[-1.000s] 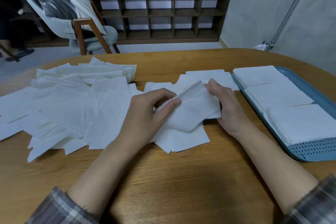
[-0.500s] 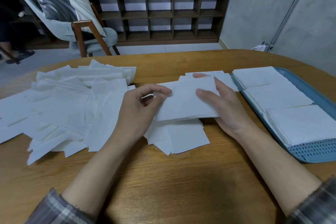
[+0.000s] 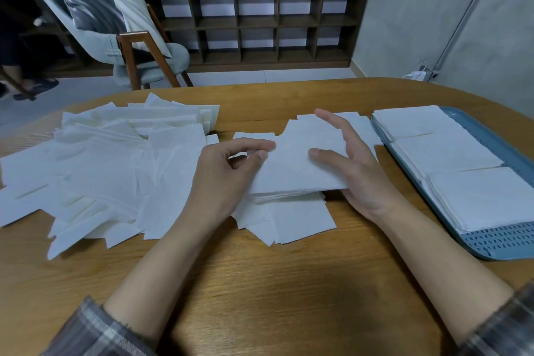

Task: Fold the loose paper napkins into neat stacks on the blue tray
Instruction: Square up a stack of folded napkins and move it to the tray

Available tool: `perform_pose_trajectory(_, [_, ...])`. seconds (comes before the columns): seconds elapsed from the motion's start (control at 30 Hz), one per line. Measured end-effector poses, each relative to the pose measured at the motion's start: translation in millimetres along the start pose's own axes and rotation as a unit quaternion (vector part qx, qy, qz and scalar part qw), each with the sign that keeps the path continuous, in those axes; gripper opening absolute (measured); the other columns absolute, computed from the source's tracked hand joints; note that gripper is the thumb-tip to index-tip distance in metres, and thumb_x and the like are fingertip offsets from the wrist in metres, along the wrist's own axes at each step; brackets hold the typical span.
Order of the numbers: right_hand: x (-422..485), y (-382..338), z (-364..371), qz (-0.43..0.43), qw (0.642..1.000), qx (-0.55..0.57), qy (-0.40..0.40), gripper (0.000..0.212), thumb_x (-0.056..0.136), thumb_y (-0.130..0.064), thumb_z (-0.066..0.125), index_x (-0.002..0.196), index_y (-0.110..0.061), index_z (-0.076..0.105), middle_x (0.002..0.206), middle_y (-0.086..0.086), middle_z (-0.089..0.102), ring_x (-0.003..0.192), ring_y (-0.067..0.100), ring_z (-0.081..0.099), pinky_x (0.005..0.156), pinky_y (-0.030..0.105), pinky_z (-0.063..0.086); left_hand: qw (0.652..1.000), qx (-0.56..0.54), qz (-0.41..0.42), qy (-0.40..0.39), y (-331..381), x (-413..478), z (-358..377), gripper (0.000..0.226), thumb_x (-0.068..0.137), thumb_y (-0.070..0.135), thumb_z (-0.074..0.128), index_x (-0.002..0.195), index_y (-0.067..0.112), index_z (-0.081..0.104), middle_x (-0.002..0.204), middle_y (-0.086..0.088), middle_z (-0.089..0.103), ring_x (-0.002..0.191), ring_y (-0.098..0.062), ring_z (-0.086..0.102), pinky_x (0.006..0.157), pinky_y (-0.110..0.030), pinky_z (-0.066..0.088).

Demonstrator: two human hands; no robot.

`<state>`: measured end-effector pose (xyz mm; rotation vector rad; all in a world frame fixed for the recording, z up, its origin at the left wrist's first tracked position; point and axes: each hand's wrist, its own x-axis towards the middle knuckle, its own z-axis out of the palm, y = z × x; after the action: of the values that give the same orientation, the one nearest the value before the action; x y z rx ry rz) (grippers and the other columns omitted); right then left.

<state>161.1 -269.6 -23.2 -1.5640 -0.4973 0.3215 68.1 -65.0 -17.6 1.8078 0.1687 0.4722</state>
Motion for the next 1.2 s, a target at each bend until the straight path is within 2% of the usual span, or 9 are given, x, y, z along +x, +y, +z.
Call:
perform_pose_trajectory(0.17, [-1.6, -2.0, 1.3, -0.016, 0.997, -0.075, 0.030, 0.064, 0.096, -0.026, 0.076, 0.144, -0.059, 0.048, 0.152, -0.034, 0.041, 0.142, -0.012, 0.031, 0.128, 0.043, 0.027, 1.000, 0.012, 0.001, 0.002, -2.3, -0.8, 1.5, 0.020, 0.100, 0.018, 0.071, 0.100, 0.033, 0.084, 0.099, 0.013, 0.079, 0.090, -0.042, 0.066, 0.076, -0.033, 0.049])
perform_pose_trajectory(0.33, [-1.6, -2.6, -2.3, -0.029, 0.996, 0.081, -0.007, 0.078, 0.090, -0.023, 0.082, 0.149, -0.057, 0.043, 0.161, -0.001, 0.044, 0.144, 0.025, 0.051, 0.115, 0.055, 0.047, 0.999, 0.025, -0.002, 0.026, -0.7, 0.6, 0.4, 0.029, 0.099, 0.034, 0.071, 0.128, 0.036, 0.066, 0.116, 0.020, 0.066, 0.098, 0.007, 0.064, 0.078, -0.009, 0.049])
perform_pose_trajectory(0.43, [-1.2, -0.8, -3.0, -0.046, 0.999, 0.013, 0.009, 0.081, 0.091, -0.029, 0.082, 0.150, -0.062, 0.037, 0.164, -0.007, 0.040, 0.149, 0.025, 0.044, 0.120, 0.058, 0.039, 0.995, -0.079, -0.045, -0.039, 3.4, -0.8, 0.0, 0.039, 0.102, 0.027, 0.069, 0.137, 0.038, 0.058, 0.083, 0.020, 0.068, 0.078, 0.001, 0.068, 0.071, -0.017, 0.053])
perform_pose_trajectory(0.5, [0.2, 2.0, -2.5, -0.052, 0.995, -0.079, 0.010, 0.076, 0.094, -0.032, 0.078, 0.149, -0.063, 0.036, 0.163, -0.019, 0.036, 0.153, 0.020, 0.036, 0.124, 0.059, 0.033, 0.998, -0.043, -0.018, -0.045, 3.4, -2.0, 0.6, 0.042, 0.102, 0.021, 0.069, 0.137, 0.041, 0.057, 0.090, 0.020, 0.073, 0.089, -0.006, 0.073, 0.073, -0.027, 0.059])
perform_pose_trajectory(0.63, [-2.8, -3.8, -1.3, -0.046, 0.997, 0.012, -0.052, 0.059, 0.093, -0.027, 0.078, 0.142, -0.052, 0.057, 0.151, -0.020, 0.054, 0.143, 0.014, 0.049, 0.121, 0.055, 0.039, 0.998, 0.055, 0.036, -0.011, -6.9, -0.5, 2.0, 0.043, 0.101, 0.020, 0.069, 0.133, 0.046, 0.056, 0.108, 0.009, 0.067, 0.101, -0.028, 0.065, 0.085, -0.045, 0.060])
perform_pose_trajectory(0.77, [-3.6, -1.1, -2.4, -0.052, 0.997, -0.008, -0.060, 0.034, 0.094, -0.020, 0.073, 0.125, -0.033, 0.077, 0.137, -0.012, 0.070, 0.135, 0.009, 0.058, 0.121, 0.050, 0.040, 0.997, 0.061, 0.044, -0.005, -7.2, -2.4, 2.8, 0.042, 0.103, 0.016, 0.066, 0.135, 0.041, 0.054, 0.109, 0.021, 0.068, 0.100, -0.004, 0.068, 0.079, -0.029, 0.061])
perform_pose_trajectory(0.93, [-2.9, 1.3, -6.9, -0.047, 0.997, -0.058, -0.013, 0.029, 0.096, -0.005, 0.072, 0.118, -0.024, 0.080, 0.125, -0.017, 0.075, 0.125, -0.001, 0.063, 0.106, 0.023, 0.046, 0.996, 0.028, 0.052, -0.065, -0.7, -2.8, 2.0, 0.041, 0.106, 0.008, 0.059, 0.138, 0.033, 0.053, 0.111, 0.018, 0.068, 0.098, -0.001, 0.069, 0.072, -0.016, 0.053])
perform_pose_trajectory(1.07, [1.8, 5.1, -10.6, -0.056, 0.994, -0.076, 0.053, 0.031, 0.096, -0.003, 0.071, 0.116, -0.025, 0.081, 0.121, -0.021, 0.075, 0.123, -0.006, 0.062, 0.105, 0.016, 0.043, 0.973, 0.172, 0.126, -0.090, -5.3, -1.0, -4.6, 0.065, 0.086, -0.015, 0.054, 0.130, 0.032, 0.053, 0.133, 0.018, 0.052, 0.132, 0.000, 0.048, 0.093, -0.014, 0.047])
perform_pose_trajectory(1.2, [5.9, 8.3, -16.0, -0.051, 0.988, -0.071, 0.124, 0.032, 0.096, -0.004, 0.071, 0.114, -0.029, 0.082, 0.120, -0.022, 0.075, 0.119, -0.007, 0.063, 0.098, 0.011, 0.046, 0.938, 0.252, 0.121, -0.203, -5.1, 1.5, -12.1, 0.051, 0.079, -0.008, 0.061, 0.105, 0.035, 0.072, 0.127, 0.019, 0.054, 0.122, 0.000, 0.052, 0.087, -0.009, 0.040])
